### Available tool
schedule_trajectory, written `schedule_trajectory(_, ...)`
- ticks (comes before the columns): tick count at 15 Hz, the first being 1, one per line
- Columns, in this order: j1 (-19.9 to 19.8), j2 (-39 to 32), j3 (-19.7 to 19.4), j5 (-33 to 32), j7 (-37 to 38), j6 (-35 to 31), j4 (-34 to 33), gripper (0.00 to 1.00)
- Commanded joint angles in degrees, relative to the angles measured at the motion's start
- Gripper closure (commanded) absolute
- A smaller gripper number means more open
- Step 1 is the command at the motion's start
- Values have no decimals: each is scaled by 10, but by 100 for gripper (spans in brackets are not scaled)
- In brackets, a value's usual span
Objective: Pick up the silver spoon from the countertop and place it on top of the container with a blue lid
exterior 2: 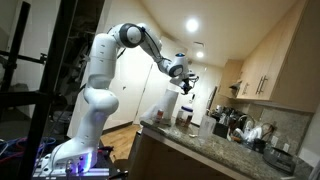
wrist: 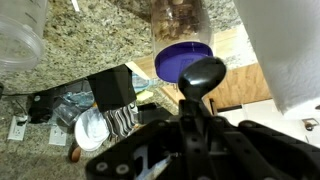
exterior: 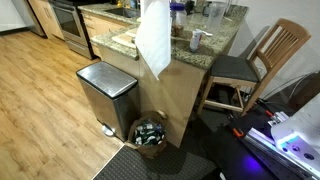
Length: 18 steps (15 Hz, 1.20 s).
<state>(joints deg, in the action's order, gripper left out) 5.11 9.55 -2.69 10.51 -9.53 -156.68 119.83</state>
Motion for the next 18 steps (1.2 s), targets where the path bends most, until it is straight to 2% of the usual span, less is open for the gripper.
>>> schedule_trajectory(1, -6, -3, 6, -1, 2, 1, -2, 100)
schedule_trajectory(5, -12, -67, 23, -43, 45, -2, -73, 100)
schedule_trajectory(7, -18, -104, 33, -96, 90, 7, -125, 100)
schedule_trajectory(9, -5, -148, 26, -150, 143, 37, -189, 100)
schedule_trajectory(11, -5, -185, 33, -160, 171, 62, -242, 100)
schedule_trajectory(12, -8, -139, 33, -146, 150, 31, -173, 100)
schedule_trajectory(17, -9, -166, 31, -155, 156, 30, -188, 100)
schedule_trajectory(18, -10, -180, 39, -124, 130, 25, -192, 100)
